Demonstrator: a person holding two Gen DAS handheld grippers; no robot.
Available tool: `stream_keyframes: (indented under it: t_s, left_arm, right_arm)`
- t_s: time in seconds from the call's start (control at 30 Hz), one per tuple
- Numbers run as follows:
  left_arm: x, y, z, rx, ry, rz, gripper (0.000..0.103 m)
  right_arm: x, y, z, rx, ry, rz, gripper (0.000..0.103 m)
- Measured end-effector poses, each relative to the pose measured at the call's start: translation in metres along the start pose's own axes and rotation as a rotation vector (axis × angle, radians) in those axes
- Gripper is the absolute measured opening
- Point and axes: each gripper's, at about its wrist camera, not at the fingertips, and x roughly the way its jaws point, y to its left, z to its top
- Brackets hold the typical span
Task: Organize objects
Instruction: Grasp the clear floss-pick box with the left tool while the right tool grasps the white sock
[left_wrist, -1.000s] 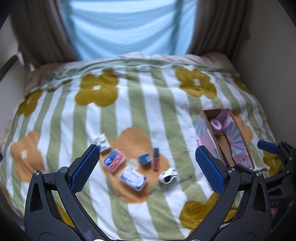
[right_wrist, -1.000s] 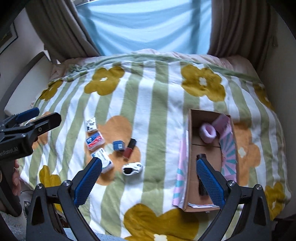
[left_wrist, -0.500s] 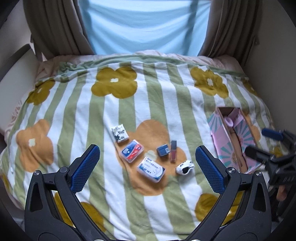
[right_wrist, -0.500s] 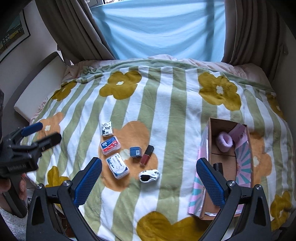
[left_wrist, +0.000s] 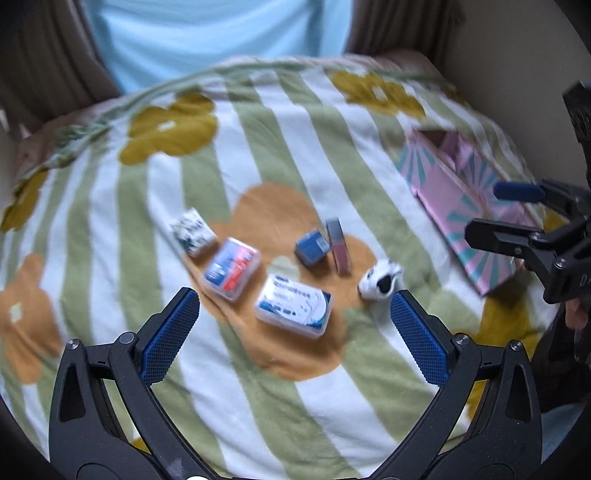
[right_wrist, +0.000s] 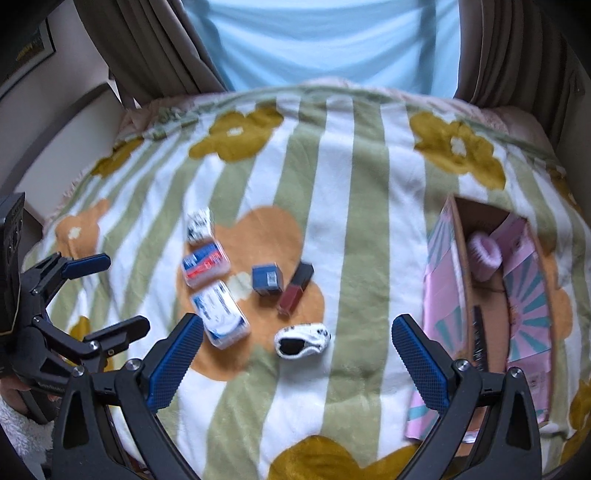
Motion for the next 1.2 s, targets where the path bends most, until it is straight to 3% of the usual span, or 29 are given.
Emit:
stream_keyframes:
  t_s: [0.2,0.37,0.77,0.93,1.07,1.2]
  left_arm:
    - [0.069,0.0,-0.025,0.058,0.082,-0.064,0.103]
    - [0.11,-0.002,-0.036,0.112,0.112,-0.065,0.103]
    - [0.16,0.008,-0.034,0.143,0.138,-0.099,0.103]
    - [0.172,0.006,-0.033,0.151,0.155,-0.114,0.102]
    - [0.177,0.006,-0.032,0.148,0.173,-0.123,0.092]
    - [0.178,0.008,-0.031,0.138,0.176,-0.137,0.092]
  right_arm:
    - [0.059,-0.003,-0.026,0.021,0.058,-0.022,0.102]
    - [0.099,-0.009,-0.041,0.021,0.087,-0.034,0.101]
    - [0.152,-0.019,-0.05,0.041,0.107,-0.036,0.1]
    - [0.16,-0.016,-0.054,0.041,0.132,-0.036,0.082]
    - [0.159,-0.014,-0.055,0.047,0.136,-0.02,0.068]
    - [0.157,-0.01,-0.056,0.033,0.139,-0.029,0.065]
